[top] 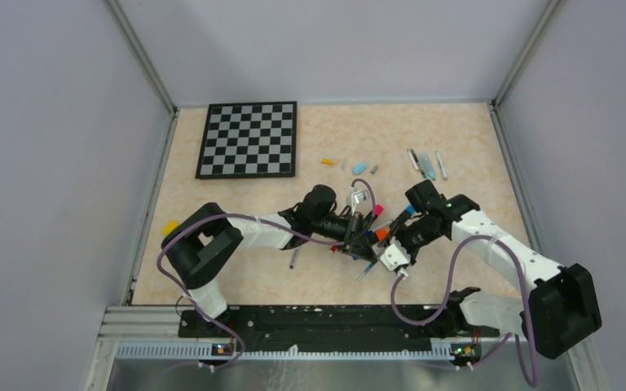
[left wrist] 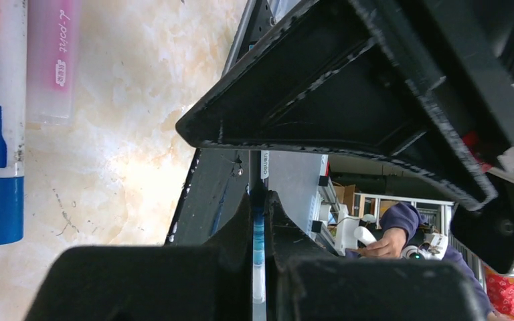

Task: Open the pen caps
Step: Pick up the pen from the center of the board, then open the pen cap from the pen, then place the pen cap at the center of the board.

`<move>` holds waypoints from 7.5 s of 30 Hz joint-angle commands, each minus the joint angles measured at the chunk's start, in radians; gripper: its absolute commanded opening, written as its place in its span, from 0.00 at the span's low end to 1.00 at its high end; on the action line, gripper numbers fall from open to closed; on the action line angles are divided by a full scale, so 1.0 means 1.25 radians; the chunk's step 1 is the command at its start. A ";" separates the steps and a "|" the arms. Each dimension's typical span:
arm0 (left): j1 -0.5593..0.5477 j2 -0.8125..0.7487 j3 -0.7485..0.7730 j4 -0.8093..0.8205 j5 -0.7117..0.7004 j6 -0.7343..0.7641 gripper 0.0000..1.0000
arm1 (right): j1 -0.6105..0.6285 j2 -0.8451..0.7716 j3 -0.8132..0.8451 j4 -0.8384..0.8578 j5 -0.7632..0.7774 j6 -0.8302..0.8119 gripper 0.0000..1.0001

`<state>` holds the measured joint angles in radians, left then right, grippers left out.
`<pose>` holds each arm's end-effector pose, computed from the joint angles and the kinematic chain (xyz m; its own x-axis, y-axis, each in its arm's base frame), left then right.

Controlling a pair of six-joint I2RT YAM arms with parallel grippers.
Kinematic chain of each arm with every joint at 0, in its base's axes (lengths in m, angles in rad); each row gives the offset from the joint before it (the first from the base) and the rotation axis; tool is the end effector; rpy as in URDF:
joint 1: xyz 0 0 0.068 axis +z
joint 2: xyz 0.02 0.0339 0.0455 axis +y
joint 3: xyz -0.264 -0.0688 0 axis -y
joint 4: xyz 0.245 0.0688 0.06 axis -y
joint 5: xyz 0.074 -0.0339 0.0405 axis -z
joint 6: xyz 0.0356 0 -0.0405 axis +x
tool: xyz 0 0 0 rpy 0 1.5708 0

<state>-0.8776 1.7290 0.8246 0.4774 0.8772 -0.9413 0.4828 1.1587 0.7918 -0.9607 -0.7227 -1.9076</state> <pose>0.2015 -0.2854 0.1786 -0.9148 0.2925 -0.2785 0.3389 0.1810 -0.9232 0.1562 0.1085 0.2258 0.7459 -0.4083 -0.5263 -0.6496 -0.6204 -0.4394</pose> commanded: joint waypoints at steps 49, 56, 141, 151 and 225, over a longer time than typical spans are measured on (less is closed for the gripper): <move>-0.004 -0.756 -0.524 0.282 -0.751 0.091 0.99 | -0.258 -0.158 -0.139 0.352 -0.425 0.938 0.00; -0.004 -0.749 -0.513 0.249 -0.725 0.114 0.99 | -0.267 -0.145 -0.158 0.442 -0.429 1.064 0.00; -0.107 -0.138 -0.185 0.632 -0.762 0.101 0.41 | -0.268 -0.081 -0.213 0.633 -0.425 1.346 0.00; -0.104 -0.134 -0.173 0.648 -0.757 0.124 0.00 | -0.268 -0.078 -0.202 0.610 -0.413 1.322 0.00; 0.071 0.629 1.040 -0.499 -0.694 0.509 0.31 | -0.524 -0.118 -0.132 0.691 0.238 1.408 0.00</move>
<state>-0.7864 2.5160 2.0850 -0.1543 0.0269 -0.3347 -0.1623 1.0035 0.6270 -0.1406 -0.4370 -0.1524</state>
